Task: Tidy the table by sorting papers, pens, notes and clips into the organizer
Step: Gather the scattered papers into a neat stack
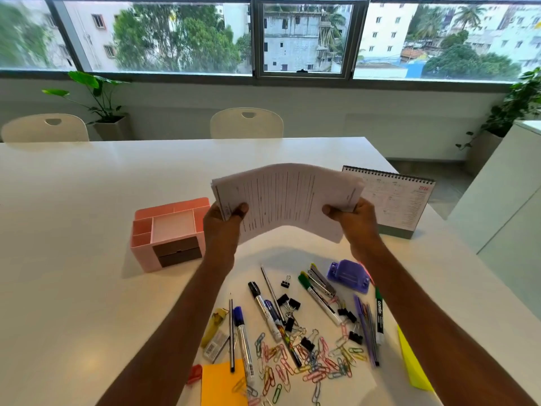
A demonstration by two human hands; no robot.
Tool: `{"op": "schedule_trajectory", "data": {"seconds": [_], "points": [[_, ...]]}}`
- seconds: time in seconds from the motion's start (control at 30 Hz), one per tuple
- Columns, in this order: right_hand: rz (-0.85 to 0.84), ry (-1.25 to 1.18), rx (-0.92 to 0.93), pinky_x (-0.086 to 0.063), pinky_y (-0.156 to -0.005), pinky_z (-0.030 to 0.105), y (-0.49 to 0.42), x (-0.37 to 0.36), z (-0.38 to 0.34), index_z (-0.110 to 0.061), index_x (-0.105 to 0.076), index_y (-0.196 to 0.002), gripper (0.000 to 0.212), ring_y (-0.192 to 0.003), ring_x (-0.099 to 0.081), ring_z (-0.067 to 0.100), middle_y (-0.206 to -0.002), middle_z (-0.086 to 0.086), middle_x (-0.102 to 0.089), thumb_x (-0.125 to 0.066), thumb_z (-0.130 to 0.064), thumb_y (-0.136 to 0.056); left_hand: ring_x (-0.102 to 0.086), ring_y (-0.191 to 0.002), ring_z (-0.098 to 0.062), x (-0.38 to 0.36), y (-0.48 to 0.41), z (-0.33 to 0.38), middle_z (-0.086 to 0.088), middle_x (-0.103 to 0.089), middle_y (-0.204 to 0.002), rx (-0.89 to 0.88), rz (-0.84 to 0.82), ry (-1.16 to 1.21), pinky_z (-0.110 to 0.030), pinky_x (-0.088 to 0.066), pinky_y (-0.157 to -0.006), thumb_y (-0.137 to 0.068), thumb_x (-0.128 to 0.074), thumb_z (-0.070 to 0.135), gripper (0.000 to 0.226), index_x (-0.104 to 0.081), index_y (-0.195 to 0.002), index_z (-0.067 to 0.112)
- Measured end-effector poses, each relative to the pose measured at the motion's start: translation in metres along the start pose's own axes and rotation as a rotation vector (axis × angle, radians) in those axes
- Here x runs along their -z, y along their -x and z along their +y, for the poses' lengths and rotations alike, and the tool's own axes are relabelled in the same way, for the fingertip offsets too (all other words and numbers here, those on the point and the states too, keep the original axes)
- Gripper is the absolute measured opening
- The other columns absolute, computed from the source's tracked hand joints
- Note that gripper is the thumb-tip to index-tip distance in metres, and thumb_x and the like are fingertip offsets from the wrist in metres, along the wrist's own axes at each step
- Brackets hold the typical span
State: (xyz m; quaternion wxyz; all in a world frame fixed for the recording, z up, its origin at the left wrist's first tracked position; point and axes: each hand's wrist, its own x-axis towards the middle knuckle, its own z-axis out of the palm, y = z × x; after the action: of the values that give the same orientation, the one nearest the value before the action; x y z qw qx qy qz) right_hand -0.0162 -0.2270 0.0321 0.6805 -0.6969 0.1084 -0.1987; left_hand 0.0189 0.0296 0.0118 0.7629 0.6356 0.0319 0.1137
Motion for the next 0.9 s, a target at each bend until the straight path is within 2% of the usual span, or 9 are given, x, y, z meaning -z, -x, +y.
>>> {"op": "schedule_trajectory", "data": {"seconds": [0.07, 0.2, 0.27, 0.4, 0.53, 0.7, 0.8, 0.9], "points": [[0.011, 0.003, -0.051, -0.061, -0.073, 0.030, -0.005, -0.004, 0.012, -0.021, -0.072, -0.100, 0.035, -0.093, -0.071, 0.018, -0.101, 0.000, -0.076, -0.083, 0.005, -0.080, -0.071, -0.102, -0.018, -0.005, -0.005, -0.012, -0.002, -0.073, -0.111, -0.019, 0.028, -0.029, -0.019, -0.061, -0.071, -0.095, -0.073, 0.008, 0.026, -0.066, -0.121, 0.007], [0.007, 0.004, -0.152, -0.060, -0.075, 0.035, -0.013, -0.003, 0.036, -0.020, -0.070, -0.101, 0.036, -0.096, -0.069, 0.021, -0.104, 0.003, -0.074, -0.082, 0.006, -0.079, -0.071, -0.105, -0.023, -0.005, -0.012, -0.039, -0.007, -0.071, -0.116, 0.002, -0.009, -0.104, -0.029, -0.066, -0.077, -0.099, -0.070, 0.014, 0.029, -0.062, -0.125, 0.010], [-0.017, -0.012, -0.201, -0.056, -0.072, 0.030, -0.013, -0.001, 0.046, -0.018, -0.067, -0.105, 0.037, -0.097, -0.067, 0.017, -0.104, -0.001, -0.073, -0.081, 0.006, -0.080, -0.071, -0.108, -0.026, -0.005, -0.012, -0.050, -0.008, -0.070, -0.118, 0.038, -0.030, -0.137, -0.035, -0.065, -0.079, -0.099, -0.070, 0.017, 0.031, -0.060, -0.127, 0.013], [-0.009, -0.067, -0.268, -0.050, -0.072, 0.028, -0.015, -0.002, 0.055, -0.021, -0.064, -0.109, 0.042, -0.097, -0.064, 0.012, -0.107, -0.004, -0.072, -0.081, 0.004, -0.081, -0.070, -0.110, -0.024, -0.008, -0.013, -0.057, -0.006, -0.070, -0.120, 0.095, -0.044, -0.148, -0.024, -0.063, -0.073, -0.101, -0.067, 0.016, 0.032, -0.059, -0.131, 0.012], [-0.031, -0.075, -0.259, -0.054, -0.073, 0.031, -0.023, 0.001, 0.053, -0.023, -0.064, -0.108, 0.043, -0.101, -0.066, 0.018, -0.112, 0.001, -0.073, -0.081, 0.004, -0.080, -0.070, -0.109, -0.023, -0.004, -0.019, -0.051, -0.007, -0.070, -0.120, 0.082, -0.071, -0.137, -0.040, -0.064, -0.085, -0.103, -0.064, 0.016, 0.028, -0.059, -0.130, 0.014], [-0.098, -0.054, -0.297, -0.055, -0.072, 0.032, -0.027, 0.002, 0.061, -0.020, -0.064, -0.109, 0.045, -0.099, -0.067, 0.020, -0.108, 0.002, -0.073, -0.084, 0.005, -0.077, -0.070, -0.106, -0.020, 0.002, -0.017, -0.053, -0.006, -0.070, -0.118, 0.164, -0.095, -0.138, -0.021, -0.062, -0.066, -0.102, -0.065, 0.014, 0.027, -0.059, -0.129, 0.014], [-0.101, -0.014, -0.315, -0.057, -0.078, 0.038, -0.028, 0.003, 0.069, -0.020, -0.064, -0.110, 0.049, -0.105, -0.067, 0.025, -0.111, 0.003, -0.073, -0.088, 0.002, -0.074, -0.069, -0.112, -0.027, 0.003, -0.016, -0.055, -0.008, -0.070, -0.120, 0.188, -0.101, -0.163, -0.024, -0.061, -0.071, -0.102, -0.064, 0.012, 0.025, -0.060, -0.127, 0.014], [-0.115, -0.003, -0.290, -0.061, -0.088, 0.046, -0.034, 0.009, 0.065, -0.014, -0.065, -0.118, 0.051, -0.112, -0.068, 0.032, -0.116, 0.007, -0.074, -0.088, -0.001, -0.075, -0.067, -0.114, -0.027, 0.000, -0.019, -0.044, -0.003, -0.069, -0.115, 0.122, -0.089, -0.220, -0.025, -0.058, -0.078, -0.102, -0.064, 0.011, 0.020, -0.060, -0.120, 0.018]]}}
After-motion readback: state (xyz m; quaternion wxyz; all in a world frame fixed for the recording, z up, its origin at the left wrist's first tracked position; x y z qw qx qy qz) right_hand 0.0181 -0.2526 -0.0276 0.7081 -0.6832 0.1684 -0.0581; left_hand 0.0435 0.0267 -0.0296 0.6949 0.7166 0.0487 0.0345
